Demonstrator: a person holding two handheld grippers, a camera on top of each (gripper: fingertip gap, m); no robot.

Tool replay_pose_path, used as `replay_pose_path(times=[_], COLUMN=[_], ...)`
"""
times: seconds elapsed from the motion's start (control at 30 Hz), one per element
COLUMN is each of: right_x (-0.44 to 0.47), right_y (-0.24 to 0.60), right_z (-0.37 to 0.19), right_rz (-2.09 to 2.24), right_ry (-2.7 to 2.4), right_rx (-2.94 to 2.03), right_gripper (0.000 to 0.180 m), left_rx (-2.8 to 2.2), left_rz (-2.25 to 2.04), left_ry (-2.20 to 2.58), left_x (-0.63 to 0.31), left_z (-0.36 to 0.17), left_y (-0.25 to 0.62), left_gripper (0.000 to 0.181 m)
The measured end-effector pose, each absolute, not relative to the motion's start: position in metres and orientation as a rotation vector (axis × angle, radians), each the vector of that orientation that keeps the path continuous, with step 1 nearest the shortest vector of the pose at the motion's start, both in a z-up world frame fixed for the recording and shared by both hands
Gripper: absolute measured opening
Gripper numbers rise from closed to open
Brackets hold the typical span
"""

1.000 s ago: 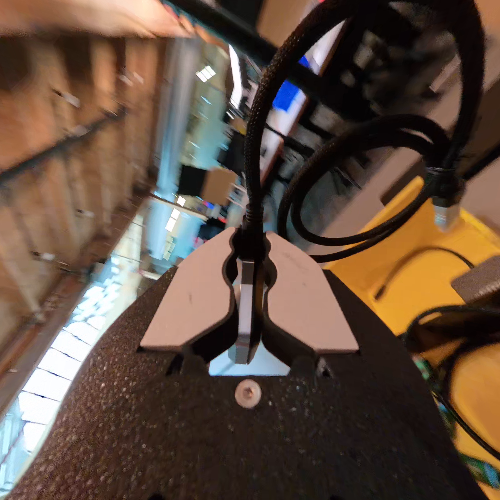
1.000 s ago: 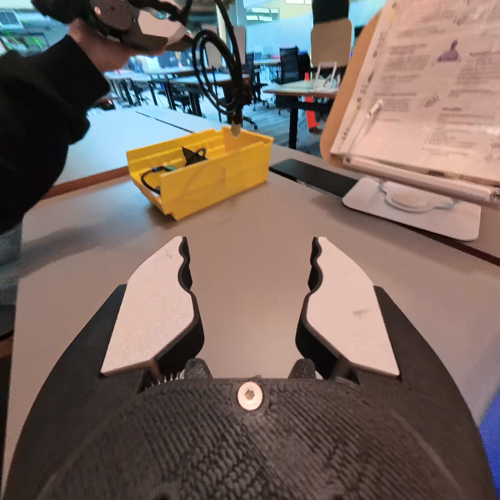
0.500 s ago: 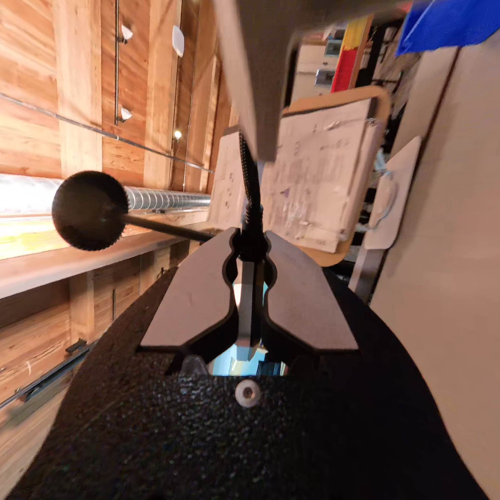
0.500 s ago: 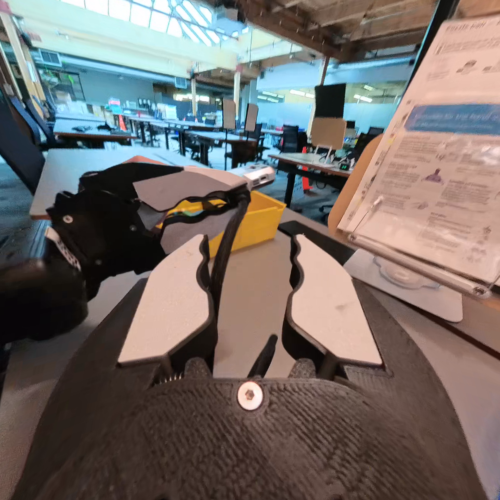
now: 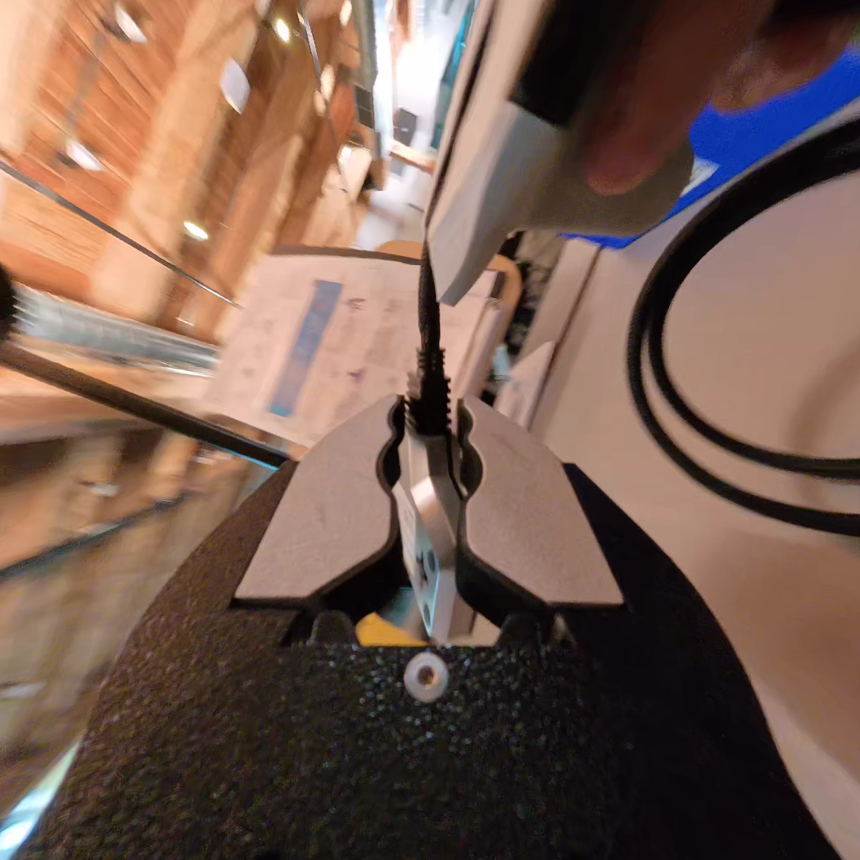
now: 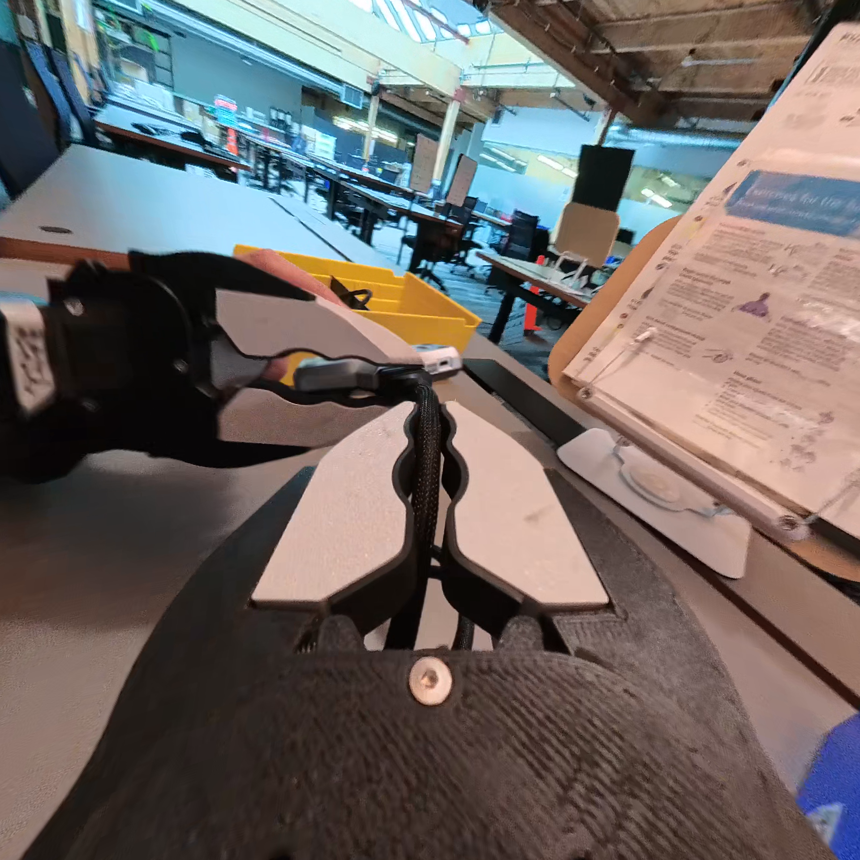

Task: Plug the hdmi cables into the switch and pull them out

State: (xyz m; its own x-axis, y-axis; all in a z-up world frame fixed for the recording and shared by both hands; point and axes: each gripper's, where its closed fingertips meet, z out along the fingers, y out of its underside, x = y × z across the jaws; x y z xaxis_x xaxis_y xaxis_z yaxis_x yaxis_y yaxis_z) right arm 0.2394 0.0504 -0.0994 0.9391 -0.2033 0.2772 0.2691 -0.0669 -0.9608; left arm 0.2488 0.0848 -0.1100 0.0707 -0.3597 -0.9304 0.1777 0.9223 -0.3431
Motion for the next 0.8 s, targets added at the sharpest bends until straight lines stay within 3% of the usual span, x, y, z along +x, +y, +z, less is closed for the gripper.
replay_pose_path(times=[0.17, 0.23, 0.43, 0.57, 0.6, 0.7, 0.8], right_x=[0.239, 0.239, 0.230, 0.210, 0.206, 0.204, 0.208], right_y=[0.047, 0.044, 0.037, 0.040, 0.042, 0.042, 0.034], right_z=[-0.095, -0.091, -0.080, -0.086, -0.089, -0.096, -0.087], right_rz=[-0.447, -0.417, -0.333, -0.231, -0.219, -0.147, -0.060], right_ry=[-0.120, -0.128, -0.198, -0.307, -0.329, -0.328, -0.281], right_rx=[-1.576, -1.552, -1.461, -1.480, -1.498, -1.564, -1.559], right_gripper=[0.006, 0.007, 0.006, 0.006, 0.006, 0.007, 0.032], left_rx=[-0.562, -0.726, -1.278, -1.271, -1.257, -1.114, -0.937], left_rz=[-1.130, -1.430, -2.321, -2.747, -2.781, -2.685, -2.431], left_ry=[1.696, 1.712, 1.639, 1.731, 1.745, 1.768, 1.812], left_x=[0.228, 0.218, 0.196, 0.175, 0.174, 0.176, 0.176], left_z=[-0.112, -0.107, -0.113, -0.109, -0.109, -0.113, -0.115], left_y=[0.084, 0.095, 0.116, 0.094, 0.091, 0.092, 0.098], left_gripper=[0.064, 0.072, 0.057, 0.037, 0.026, 0.023, 0.022])
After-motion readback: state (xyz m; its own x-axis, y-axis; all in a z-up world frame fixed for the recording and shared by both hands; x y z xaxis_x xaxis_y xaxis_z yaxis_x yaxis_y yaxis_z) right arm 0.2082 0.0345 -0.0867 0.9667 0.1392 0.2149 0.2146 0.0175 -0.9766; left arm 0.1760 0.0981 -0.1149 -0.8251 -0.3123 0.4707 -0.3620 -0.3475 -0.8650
